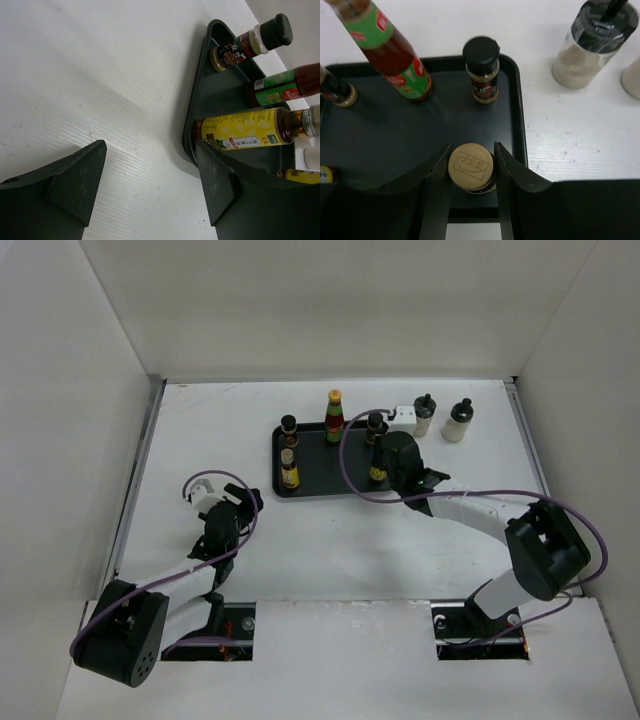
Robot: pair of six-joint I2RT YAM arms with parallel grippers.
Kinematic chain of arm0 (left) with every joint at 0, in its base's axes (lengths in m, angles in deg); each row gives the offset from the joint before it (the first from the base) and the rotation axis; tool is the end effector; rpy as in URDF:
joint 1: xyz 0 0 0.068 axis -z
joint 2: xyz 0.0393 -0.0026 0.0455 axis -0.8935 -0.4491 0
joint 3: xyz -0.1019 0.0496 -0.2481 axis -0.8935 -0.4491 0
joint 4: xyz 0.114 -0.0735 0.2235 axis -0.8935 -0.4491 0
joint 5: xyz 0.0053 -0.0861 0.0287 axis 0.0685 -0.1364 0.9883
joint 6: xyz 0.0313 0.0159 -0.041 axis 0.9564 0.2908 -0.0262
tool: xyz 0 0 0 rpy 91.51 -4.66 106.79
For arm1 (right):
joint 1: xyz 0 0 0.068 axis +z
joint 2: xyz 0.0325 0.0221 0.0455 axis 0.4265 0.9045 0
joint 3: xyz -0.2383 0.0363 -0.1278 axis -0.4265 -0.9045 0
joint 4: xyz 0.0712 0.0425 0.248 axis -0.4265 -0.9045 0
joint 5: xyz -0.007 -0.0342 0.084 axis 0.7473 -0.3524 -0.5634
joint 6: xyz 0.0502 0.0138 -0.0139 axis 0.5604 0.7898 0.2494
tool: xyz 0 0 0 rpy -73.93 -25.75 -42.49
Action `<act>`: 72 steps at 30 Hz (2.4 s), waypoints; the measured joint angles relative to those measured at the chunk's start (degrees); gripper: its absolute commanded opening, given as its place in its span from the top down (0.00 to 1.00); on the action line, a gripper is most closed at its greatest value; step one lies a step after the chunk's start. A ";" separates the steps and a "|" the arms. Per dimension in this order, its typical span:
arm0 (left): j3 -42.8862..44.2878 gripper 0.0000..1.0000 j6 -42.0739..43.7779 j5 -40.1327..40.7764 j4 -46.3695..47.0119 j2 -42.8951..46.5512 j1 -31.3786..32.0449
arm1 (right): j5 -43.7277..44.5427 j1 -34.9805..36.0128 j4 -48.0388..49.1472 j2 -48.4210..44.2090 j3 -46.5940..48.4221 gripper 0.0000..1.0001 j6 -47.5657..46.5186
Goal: Organize the condiment bottles
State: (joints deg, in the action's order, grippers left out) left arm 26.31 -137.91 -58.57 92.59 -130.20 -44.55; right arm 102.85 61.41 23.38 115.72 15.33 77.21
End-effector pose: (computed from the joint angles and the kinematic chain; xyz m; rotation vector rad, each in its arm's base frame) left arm 0.1729 -0.0448 0.1385 -0.7870 1.7560 -0.4752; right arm 0.2838 0.1850 0.2488 -0.0022 1.8904 0.0926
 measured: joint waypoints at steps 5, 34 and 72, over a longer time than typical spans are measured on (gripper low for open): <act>0.00 0.29 0.00 -0.20 0.09 0.02 0.02 | 0.92 0.79 1.53 1.68 -1.33 0.67 -0.02; 0.00 0.29 0.00 -0.61 0.24 -0.28 0.42 | -7.02 -23.41 -0.07 12.72 14.47 0.07 1.27; 0.74 0.29 0.00 -0.81 1.49 -2.29 0.39 | -5.70 -12.11 -1.16 1.05 20.33 0.46 -8.00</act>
State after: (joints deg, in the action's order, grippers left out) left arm 27.05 -137.91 -59.38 94.08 -132.49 -44.16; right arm 97.14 49.30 22.22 116.77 35.65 69.21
